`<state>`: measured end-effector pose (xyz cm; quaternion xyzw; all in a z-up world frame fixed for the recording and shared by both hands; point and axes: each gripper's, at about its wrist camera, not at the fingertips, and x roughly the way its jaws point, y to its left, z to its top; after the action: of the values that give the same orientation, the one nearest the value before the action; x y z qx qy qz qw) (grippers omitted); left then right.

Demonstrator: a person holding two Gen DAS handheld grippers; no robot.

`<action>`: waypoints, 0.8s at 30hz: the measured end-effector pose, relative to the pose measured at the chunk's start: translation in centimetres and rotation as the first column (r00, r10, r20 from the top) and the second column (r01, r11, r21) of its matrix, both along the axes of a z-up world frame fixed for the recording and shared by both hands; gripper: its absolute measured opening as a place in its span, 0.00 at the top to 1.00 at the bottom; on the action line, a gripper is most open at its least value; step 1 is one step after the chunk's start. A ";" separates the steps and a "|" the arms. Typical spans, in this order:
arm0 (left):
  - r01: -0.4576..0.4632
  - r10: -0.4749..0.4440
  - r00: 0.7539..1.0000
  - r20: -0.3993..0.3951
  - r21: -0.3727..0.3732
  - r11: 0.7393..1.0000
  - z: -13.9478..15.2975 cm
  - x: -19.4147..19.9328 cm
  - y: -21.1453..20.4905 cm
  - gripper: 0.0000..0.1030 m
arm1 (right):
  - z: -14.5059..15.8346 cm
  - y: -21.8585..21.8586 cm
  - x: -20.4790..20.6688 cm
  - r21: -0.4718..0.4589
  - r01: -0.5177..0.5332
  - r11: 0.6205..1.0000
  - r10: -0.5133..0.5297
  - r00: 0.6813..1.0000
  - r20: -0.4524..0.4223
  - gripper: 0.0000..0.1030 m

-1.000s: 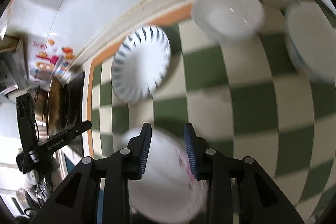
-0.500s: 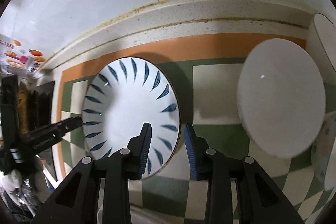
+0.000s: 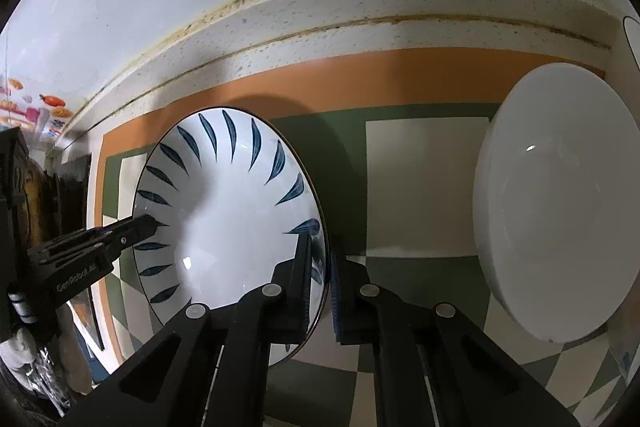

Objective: Organize plates and bowls
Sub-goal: 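Grip the blue-striped plate rim with both tools, adding it to the stack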

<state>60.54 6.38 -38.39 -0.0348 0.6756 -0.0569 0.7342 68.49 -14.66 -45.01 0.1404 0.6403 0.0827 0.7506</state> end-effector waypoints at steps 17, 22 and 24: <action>0.027 -0.021 0.993 0.120 -0.053 0.998 7.9 -5.5 1.4 0.89 | 7.8 -1.6 -7.7 0.064 -0.024 0.998 0.020 0.997 0.069 0.92; 0.040 -0.032 0.993 0.115 -0.063 0.997 8.3 -9.5 0.7 0.89 | 9.8 -1.6 -11.9 0.063 -0.033 0.997 0.027 0.995 0.093 0.92; 0.043 -0.036 0.993 0.109 -0.063 0.997 8.2 -11.2 0.4 0.89 | 10.3 -2.0 -13.7 0.072 -0.032 0.997 0.026 0.996 0.091 0.92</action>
<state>49.37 6.77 -30.22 -0.0425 0.6332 -0.0952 0.7670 54.77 -16.68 -34.72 0.1548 0.6044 0.1233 0.7717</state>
